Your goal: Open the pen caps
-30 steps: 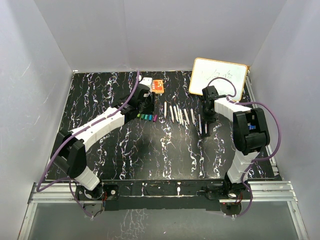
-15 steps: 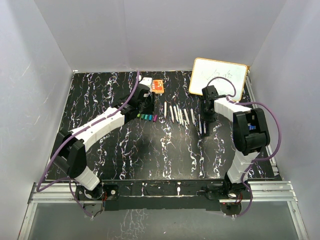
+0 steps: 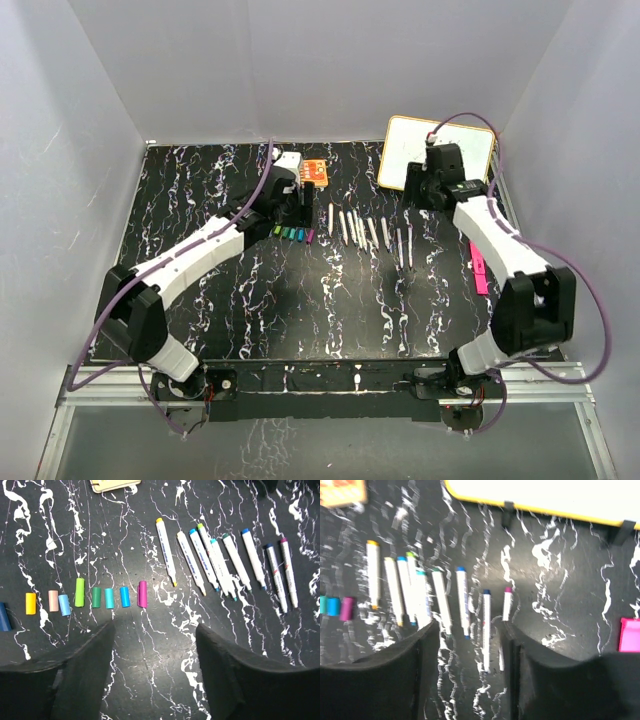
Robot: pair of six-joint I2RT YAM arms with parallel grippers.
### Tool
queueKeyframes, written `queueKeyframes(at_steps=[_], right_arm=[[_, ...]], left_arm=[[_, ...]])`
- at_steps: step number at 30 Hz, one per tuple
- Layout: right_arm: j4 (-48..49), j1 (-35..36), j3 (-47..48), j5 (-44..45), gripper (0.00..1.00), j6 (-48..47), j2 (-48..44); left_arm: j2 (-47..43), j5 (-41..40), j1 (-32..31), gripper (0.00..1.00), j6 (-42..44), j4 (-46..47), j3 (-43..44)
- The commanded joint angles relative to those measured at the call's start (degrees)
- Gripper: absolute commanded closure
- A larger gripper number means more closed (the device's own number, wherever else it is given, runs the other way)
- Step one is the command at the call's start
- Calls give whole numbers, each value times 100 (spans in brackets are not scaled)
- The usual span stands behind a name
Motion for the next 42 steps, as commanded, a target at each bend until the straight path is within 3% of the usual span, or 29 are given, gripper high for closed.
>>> queueKeyframes(at_steps=[1,2,3,4,9,15,20,26,31,34,38,42], right_arm=[[1258,-24,-416,-521,39,27,-842],[1495,-22,-564,-538,24,91,-1008],[1734,-22,-710,-533,8,152,-1133],[1917,-27,-809,-501,3,204,-1246],[2406,-24,-1053,26,2,606,-1432],[3148,-22,-1880,868,2,1147,-1927],[3428,-27,-2282,1162,2,1112,-2369],[3431,-24,-2543,1450,2,1106,-2853],[3424,-23,-2992,2117,2,1564,-3357],[3417,-25,-3311,2700,2,2057,-3720],[3338,-22,-3511,2637,2,2220,-4094],[3249,-27,-3577,2589,2,2258,-4342]], left_arm=[[-594,-146,41,25,-15,123,-202],[-753,-187,41,7,-31,186,-267],[-861,-256,41,2,-59,225,-318],[-958,-352,41,2,-76,234,-351],[-1376,-797,41,2,-228,194,-488],[-2606,-1227,41,2,-419,1168,-1694],[-3193,-1890,41,2,-440,994,-2038],[-3837,-2047,41,1,-352,994,-2467],[-4341,-2233,40,2,-585,628,-2782],[-4673,-2841,38,1,-1176,45,-2943],[-5321,-3257,34,2,-1762,-407,-3265],[-5915,-3207,35,1,-1797,-447,-3514]])
